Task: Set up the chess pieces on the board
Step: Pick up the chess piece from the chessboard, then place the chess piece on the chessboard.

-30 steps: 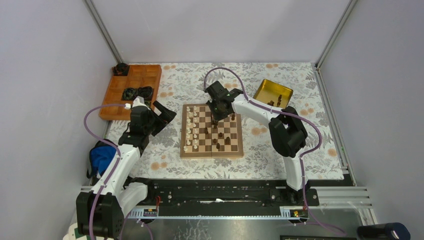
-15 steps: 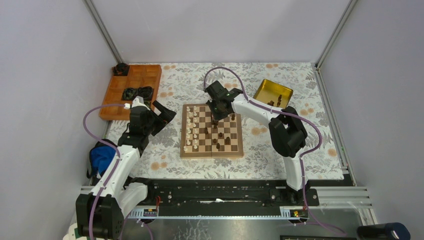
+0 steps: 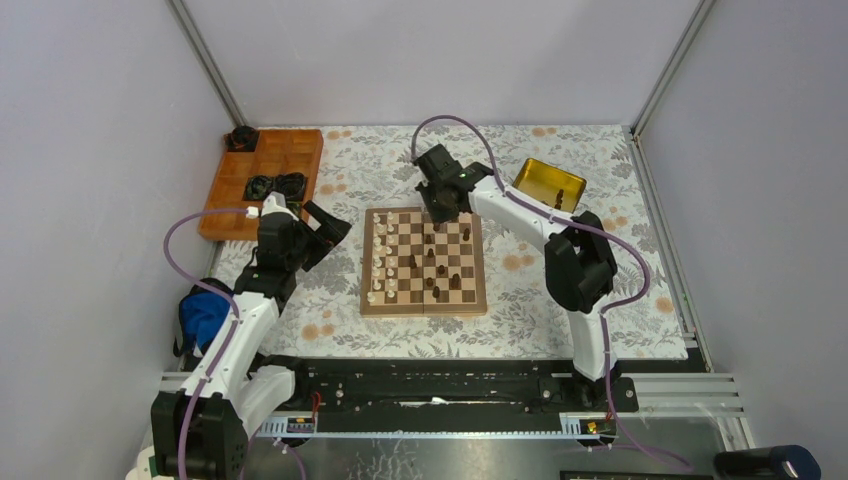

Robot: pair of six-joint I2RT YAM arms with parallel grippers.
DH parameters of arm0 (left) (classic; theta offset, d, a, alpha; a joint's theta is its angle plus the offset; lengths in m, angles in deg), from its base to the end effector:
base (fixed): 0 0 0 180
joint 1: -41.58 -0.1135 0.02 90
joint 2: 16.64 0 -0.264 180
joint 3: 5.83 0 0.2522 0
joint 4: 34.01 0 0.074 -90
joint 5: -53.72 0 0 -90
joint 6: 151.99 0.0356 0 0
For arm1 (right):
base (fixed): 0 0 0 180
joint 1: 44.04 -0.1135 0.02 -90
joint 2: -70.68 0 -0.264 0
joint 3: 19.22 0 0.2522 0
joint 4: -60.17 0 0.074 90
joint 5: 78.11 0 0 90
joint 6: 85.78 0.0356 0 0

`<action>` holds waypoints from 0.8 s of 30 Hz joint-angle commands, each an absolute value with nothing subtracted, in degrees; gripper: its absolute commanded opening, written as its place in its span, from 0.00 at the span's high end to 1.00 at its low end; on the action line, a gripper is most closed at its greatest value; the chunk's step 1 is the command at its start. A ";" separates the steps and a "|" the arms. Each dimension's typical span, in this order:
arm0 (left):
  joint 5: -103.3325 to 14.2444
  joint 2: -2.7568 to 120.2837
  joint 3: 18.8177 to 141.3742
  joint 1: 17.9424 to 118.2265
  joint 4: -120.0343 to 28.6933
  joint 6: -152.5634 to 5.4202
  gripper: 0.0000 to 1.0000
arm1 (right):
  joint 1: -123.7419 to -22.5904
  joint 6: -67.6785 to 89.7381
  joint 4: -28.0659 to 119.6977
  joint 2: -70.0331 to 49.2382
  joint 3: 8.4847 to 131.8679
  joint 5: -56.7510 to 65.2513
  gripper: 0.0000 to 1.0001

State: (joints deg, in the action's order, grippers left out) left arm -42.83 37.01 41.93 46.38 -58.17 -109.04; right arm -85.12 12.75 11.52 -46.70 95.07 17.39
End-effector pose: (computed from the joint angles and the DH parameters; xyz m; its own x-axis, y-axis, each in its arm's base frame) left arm 0.2080 -0.0215 0.2455 -0.4729 -0.6900 -0.5480 -0.2416 0.6996 -0.6725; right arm 0.3497 0.3004 0.2484 -0.6757 -0.3932 -0.6235 -0.5148 0.8571 0.0174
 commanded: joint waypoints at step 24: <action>-42.34 37.77 41.72 46.07 -56.60 -109.61 0.01 | -74.44 10.89 9.58 -44.68 93.85 16.68 0.92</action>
State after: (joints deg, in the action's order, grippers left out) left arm -42.83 37.31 41.93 46.38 -58.12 -109.04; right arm -74.41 11.48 10.64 -45.96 94.64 18.17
